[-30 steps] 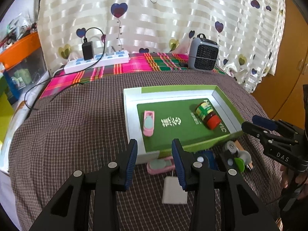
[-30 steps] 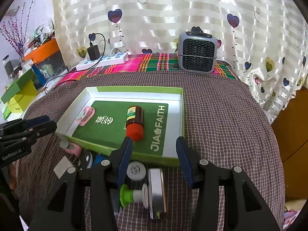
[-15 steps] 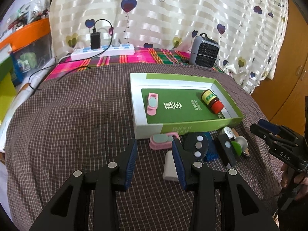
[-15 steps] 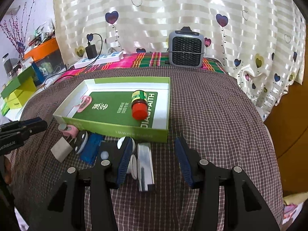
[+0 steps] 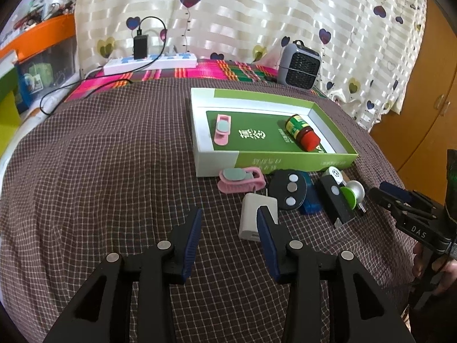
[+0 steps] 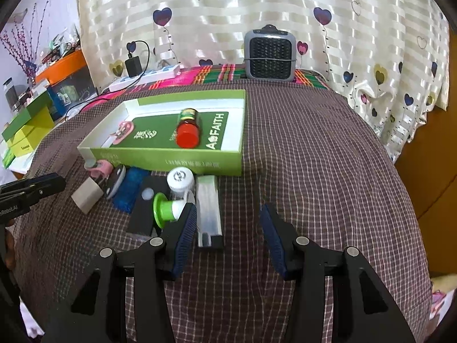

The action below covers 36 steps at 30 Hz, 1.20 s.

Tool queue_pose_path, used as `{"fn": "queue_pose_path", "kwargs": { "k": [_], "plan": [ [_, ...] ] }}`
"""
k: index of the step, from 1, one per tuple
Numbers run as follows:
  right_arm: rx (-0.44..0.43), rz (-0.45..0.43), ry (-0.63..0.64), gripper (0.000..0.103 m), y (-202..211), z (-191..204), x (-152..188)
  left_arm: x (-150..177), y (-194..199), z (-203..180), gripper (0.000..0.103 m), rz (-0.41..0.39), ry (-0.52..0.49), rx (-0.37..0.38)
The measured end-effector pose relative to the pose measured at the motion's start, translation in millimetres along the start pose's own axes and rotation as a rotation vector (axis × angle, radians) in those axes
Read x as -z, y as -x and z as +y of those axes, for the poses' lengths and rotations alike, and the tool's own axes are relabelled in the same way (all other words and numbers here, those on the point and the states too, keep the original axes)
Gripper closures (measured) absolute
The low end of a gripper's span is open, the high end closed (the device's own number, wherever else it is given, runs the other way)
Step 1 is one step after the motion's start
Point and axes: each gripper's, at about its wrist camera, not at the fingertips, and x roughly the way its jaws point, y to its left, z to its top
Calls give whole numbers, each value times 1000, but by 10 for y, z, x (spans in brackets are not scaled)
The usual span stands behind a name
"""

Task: Organize rigid objects
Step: 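Move the right tool to the silver-white device and grasp it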

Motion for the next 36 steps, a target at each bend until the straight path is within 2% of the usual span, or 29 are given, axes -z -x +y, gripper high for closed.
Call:
{"fn": "queue_pose_path", "kwargs": {
  "k": [7,18,25,36],
  "plan": [
    [-39,29,3,55,-61,18,63,51,-23,1,64,12,4,7],
    [-3,79,68,55,-207,120,105,56,-49,-19,64,22,1,12],
    [13,83,97,55,-255,113,60,62,-81,-37,63,30,-5,16],
    [-4,94,108,55,-242,42,64,63,-111,-47,63,38,-6,8]
  ]
}}
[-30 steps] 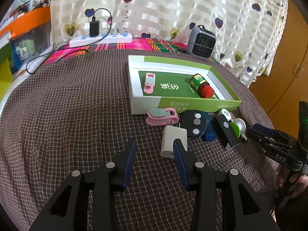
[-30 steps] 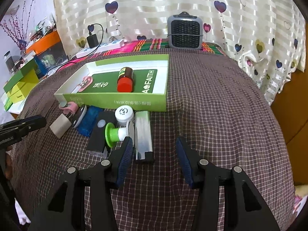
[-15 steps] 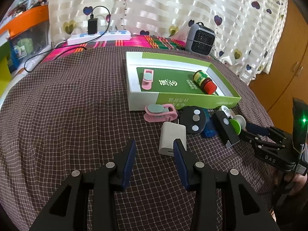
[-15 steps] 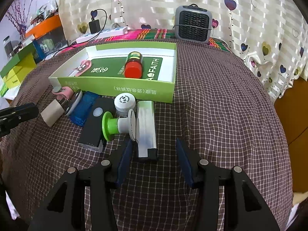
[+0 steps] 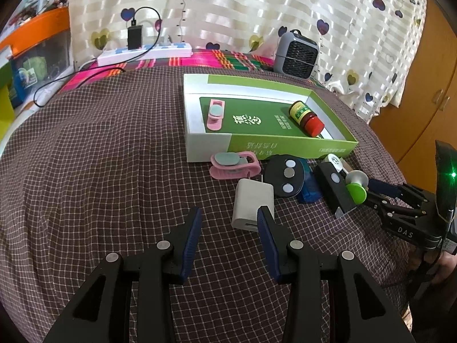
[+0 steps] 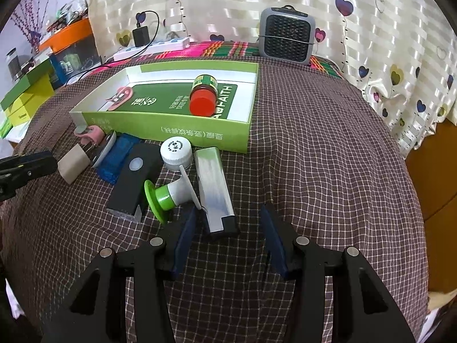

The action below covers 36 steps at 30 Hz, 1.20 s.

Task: Organize rigid objects
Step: 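Move the right tool to the silver-white device and grasp it, then grasp the white USB charger with the left tool while the right tool holds the device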

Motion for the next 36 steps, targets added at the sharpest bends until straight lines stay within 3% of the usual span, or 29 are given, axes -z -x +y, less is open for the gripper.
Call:
{"fn": "queue_pose_path", "kwargs": {
  "k": [5,11,19,28,36],
  "plan": [
    [-25,1,-5,56,3,-35,12,-5,-16,-3,63,6,-2,-8],
    [-40,3,-23,73,5,-100,18,-15,-21,-55,63,10,-17,-9],
    [-38,-2,-31,76,59,-155,56,-23,-37,-144,63,18,-39,-7],
    [24,19,-49,76,179,-202,189,-32,-99,-227,63,33,-63,-2],
    [28,17,-31,75,175,-183,183,-56,-226,-250,63,54,-86,-37]
  ]
}}
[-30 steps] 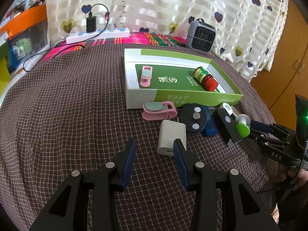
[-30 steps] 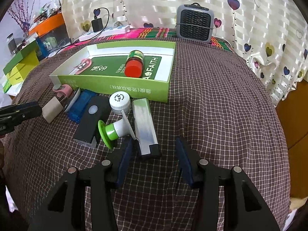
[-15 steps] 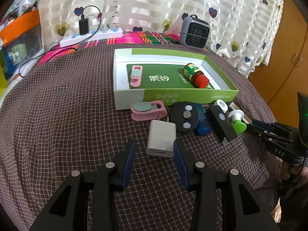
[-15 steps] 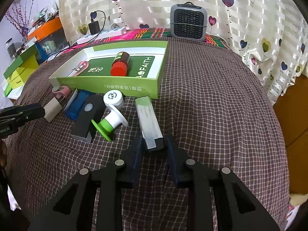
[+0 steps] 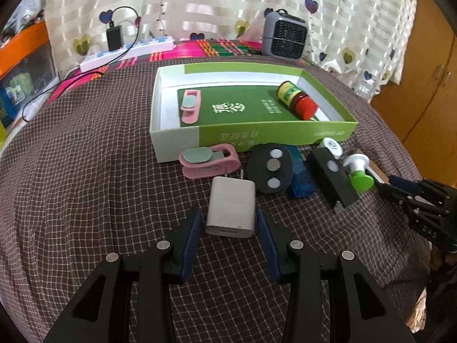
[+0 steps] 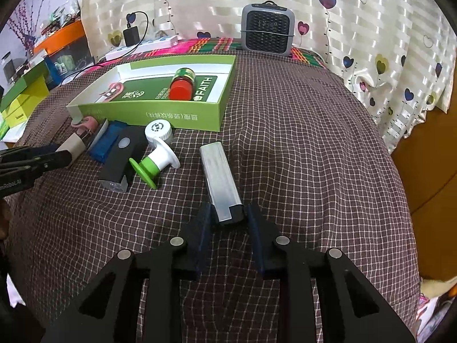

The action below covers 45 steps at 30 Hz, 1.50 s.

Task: Organize rigid objects
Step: 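Grasp the white USB charger with the left tool while the right tool holds the device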

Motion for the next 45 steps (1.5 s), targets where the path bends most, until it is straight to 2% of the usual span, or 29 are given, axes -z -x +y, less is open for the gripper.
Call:
{"fn": "queue_pose_path", "kwargs": {
  "k": [2,7,11,20,29,39,45],
  "plan": [
    [-5,-6,6,73,-8,-2,-7,-8,-15,7,63,-1,-2,0],
    [-15,-15,10,57,-77,-30,-100,-24,-44,20,63,1,1,0],
    [-21,5,12,57,-174,-47,-170,-23,-55,33,63,-5,5,5],
    [-43,-18,-3,57,-207,-69,-189,-23,-65,22,63,-21,8,-1],
    [-42,-25,-40,73,-193,-146,-191,-4,-57,28,63,-26,13,2],
    [-27,-33,-98,79,-173,-271,-183,-4,-56,24,63,-26,13,2],
    [-26,-31,-99,79,-170,-272,-176,-3,-55,24,66,-28,13,-2]
  ]
}}
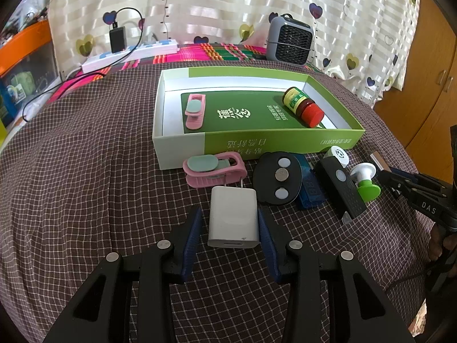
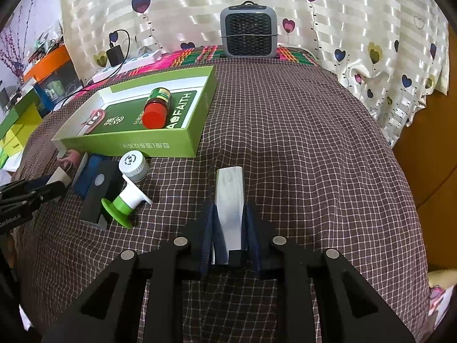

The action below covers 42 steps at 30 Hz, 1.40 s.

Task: Organize rigid objects
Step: 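Grasp the white USB charger with the left tool while the right tool holds the device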

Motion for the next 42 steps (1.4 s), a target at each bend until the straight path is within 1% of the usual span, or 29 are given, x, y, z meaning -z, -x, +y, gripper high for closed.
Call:
{"fn": "queue_pose_path", "kwargs": {
  "k": [2,33,42],
  "plan": [
    [-1,0,-1,79,-1,0,1,-3,5,2,70,-1,1,-11],
    [6,-12,-9,79,56,0,22,15,36,14,70,-5,16,-2],
    [5,-25,-5,79,115,35,12,-10,134,13,71,-25,13,-3]
  ]
}}
